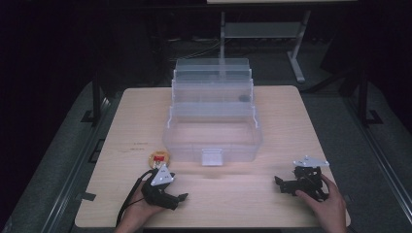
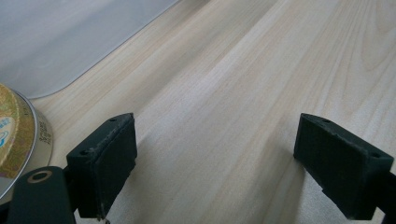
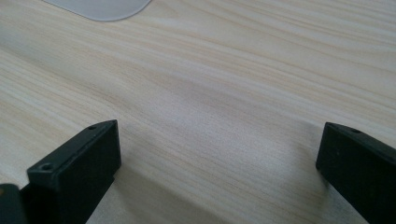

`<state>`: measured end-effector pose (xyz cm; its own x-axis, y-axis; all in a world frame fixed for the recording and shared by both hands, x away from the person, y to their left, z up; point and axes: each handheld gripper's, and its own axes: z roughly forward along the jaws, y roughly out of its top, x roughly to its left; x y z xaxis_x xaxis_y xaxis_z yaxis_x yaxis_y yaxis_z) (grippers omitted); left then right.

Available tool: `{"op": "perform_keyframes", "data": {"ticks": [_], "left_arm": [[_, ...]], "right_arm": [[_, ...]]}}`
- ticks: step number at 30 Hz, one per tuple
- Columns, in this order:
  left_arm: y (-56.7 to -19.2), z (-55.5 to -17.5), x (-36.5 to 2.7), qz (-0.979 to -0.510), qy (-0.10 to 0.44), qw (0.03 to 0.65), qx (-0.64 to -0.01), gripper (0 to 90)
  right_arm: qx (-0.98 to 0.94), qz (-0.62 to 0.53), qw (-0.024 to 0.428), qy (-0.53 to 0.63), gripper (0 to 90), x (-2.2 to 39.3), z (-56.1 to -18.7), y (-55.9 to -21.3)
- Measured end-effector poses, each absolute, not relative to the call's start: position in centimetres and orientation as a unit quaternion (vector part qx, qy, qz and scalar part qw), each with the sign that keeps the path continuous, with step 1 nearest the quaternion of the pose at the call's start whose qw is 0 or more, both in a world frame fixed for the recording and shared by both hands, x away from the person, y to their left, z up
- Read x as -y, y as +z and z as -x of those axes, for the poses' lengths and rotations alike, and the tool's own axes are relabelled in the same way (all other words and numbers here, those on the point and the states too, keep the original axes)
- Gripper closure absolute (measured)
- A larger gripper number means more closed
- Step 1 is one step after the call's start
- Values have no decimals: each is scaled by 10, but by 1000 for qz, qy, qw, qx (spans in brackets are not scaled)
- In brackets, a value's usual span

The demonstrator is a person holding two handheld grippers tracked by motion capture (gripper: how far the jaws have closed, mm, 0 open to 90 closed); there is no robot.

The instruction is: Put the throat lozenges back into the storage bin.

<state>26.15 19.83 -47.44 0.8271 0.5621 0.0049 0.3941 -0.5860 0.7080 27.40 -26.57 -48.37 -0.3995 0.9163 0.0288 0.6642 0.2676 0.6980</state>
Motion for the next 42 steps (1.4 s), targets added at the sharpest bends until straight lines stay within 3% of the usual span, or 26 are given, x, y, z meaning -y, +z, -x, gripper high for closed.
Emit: {"op": "perform_keyframes", "data": {"ticks": [42], "left_arm": [[-462,-261,-213,-889,93,345,-286,138]], "right_arm": [[-772,-512,195,323,0,266,-274,-484]]}}
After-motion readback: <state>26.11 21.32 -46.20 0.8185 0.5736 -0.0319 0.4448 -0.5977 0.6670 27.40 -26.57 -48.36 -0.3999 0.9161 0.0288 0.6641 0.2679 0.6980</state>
